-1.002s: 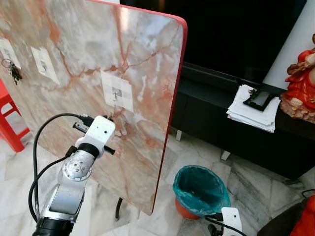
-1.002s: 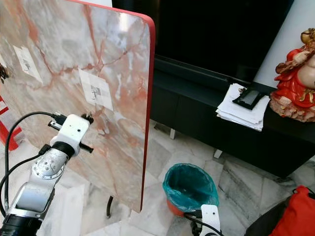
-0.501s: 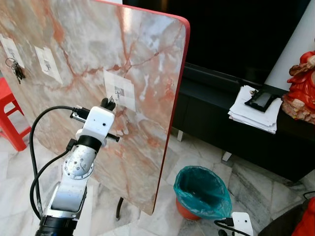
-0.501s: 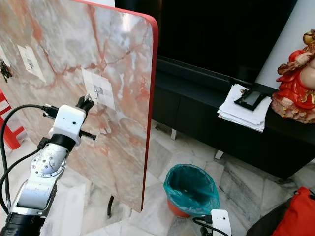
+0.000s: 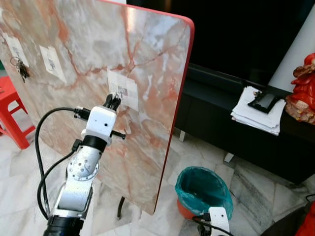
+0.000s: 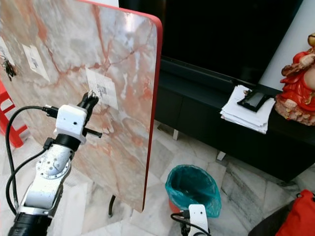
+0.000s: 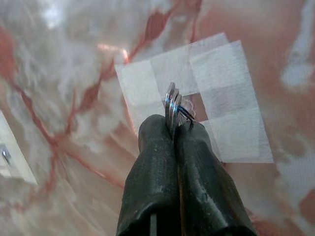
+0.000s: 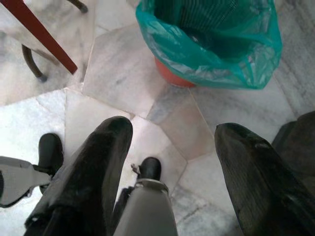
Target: Hang keys on a hook
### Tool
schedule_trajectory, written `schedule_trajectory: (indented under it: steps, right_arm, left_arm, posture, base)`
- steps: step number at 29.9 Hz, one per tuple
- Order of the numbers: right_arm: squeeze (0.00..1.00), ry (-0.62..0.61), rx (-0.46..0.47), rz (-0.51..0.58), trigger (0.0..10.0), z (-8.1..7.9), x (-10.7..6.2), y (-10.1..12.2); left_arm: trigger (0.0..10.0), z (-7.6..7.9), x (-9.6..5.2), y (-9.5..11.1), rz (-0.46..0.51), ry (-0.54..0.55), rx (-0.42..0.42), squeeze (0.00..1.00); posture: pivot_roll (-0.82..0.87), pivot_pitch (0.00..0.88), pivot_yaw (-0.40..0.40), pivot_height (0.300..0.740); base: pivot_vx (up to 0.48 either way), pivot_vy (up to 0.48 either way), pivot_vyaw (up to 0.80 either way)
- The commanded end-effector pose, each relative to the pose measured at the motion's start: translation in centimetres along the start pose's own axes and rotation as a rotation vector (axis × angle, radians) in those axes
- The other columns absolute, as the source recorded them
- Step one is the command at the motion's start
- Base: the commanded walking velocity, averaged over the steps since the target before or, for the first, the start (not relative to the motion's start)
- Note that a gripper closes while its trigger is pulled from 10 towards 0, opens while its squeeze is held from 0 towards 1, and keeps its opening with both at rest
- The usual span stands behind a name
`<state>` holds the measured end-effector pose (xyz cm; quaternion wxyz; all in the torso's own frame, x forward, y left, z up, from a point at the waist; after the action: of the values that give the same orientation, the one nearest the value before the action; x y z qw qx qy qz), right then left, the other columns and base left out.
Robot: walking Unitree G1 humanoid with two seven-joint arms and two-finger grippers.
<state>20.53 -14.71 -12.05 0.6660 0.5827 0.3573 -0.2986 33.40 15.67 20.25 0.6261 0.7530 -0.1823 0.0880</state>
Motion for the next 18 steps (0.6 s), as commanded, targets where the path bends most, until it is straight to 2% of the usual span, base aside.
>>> schedule_trajectory:
  steps: [1, 4, 7, 9, 11, 12, 13, 18]
  right_arm:
    - [0.00, -0.001, -0.011, -0.011, 10.0, -0.2, 0.0, 0.0]
    - [0.00, 0.001, -0.018, -0.004, 10.0, -0.6, 0.1, 0.5]
    - [0.00, 0.002, -0.020, -0.002, 10.0, -0.7, 0.1, 0.7]
    - [0.00, 0.010, -0.033, 0.004, 10.0, -1.5, 0.2, 1.2]
    - [0.00, 0.013, -0.036, 0.006, 10.0, -1.9, 0.2, 1.4]
    - [0.00, 0.013, -0.036, 0.006, 10.0, -1.9, 0.2, 1.4]
    - [0.00, 0.006, -0.036, 0.003, 10.0, -1.2, 0.2, 1.1]
    - [0.00, 0.000, -0.034, -0.001, 10.0, -0.4, 0.1, 0.6]
  left_arm:
    - [10.0, -0.5, -0.1, -0.2, 0.001, 0.030, -0.022, 0.00]
    - [10.0, -1.0, -0.2, -0.7, -0.013, 0.069, -0.099, 0.00]
    - [10.0, -1.2, -0.2, -0.9, -0.019, 0.087, -0.129, 0.00]
    - [10.0, -1.7, 0.0, -1.0, -0.013, 0.116, -0.183, 0.00]
    - [10.0, -1.9, 0.1, -1.0, -0.006, 0.132, -0.203, 0.00]
    - [10.0, -1.9, 0.1, -1.0, -0.006, 0.132, -0.203, 0.00]
    - [10.0, -2.3, 0.3, -1.0, -0.004, 0.159, -0.241, 0.00]
    - [10.0, -2.4, 0.8, -0.9, 0.006, 0.164, -0.268, 0.00]
  posture:
    - [0.04, 0.000, -0.093, 0.740]
    - [0.05, 0.000, -0.094, 0.740]
    - [0.05, 0.000, -0.094, 0.740]
    - [0.05, 0.000, -0.096, 0.740]
    - [0.05, 0.000, -0.096, 0.740]
    - [0.05, 0.000, -0.096, 0.740]
    - [0.05, 0.000, -0.097, 0.740]
    - [0.05, 0.000, -0.096, 0.740]
  base:
    - [0.000, 0.000, 0.00]
    - [0.000, 0.000, 0.00]
    - [0.000, 0.000, 0.00]
    - [0.000, 0.000, 0.00]
    - [0.000, 0.000, 0.00]
    - [0.000, 0.000, 0.00]
    - [0.000, 0.000, 0.00]
    - [0.000, 0.000, 0.00]
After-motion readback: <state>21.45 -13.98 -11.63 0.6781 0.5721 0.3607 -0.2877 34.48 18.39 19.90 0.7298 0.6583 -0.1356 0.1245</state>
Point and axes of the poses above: a point about 5 cm out from each wrist's last joint towards the gripper, its own x axis pointing out of the wrist towards the gripper, its own y axis along the axis of the wrist's last joint, z = x × y, the point moved 4 cm from there along x, pointing out of the wrist towards the gripper, and after that the axes turned 10 degrees about -x, right-handed, at the moved point
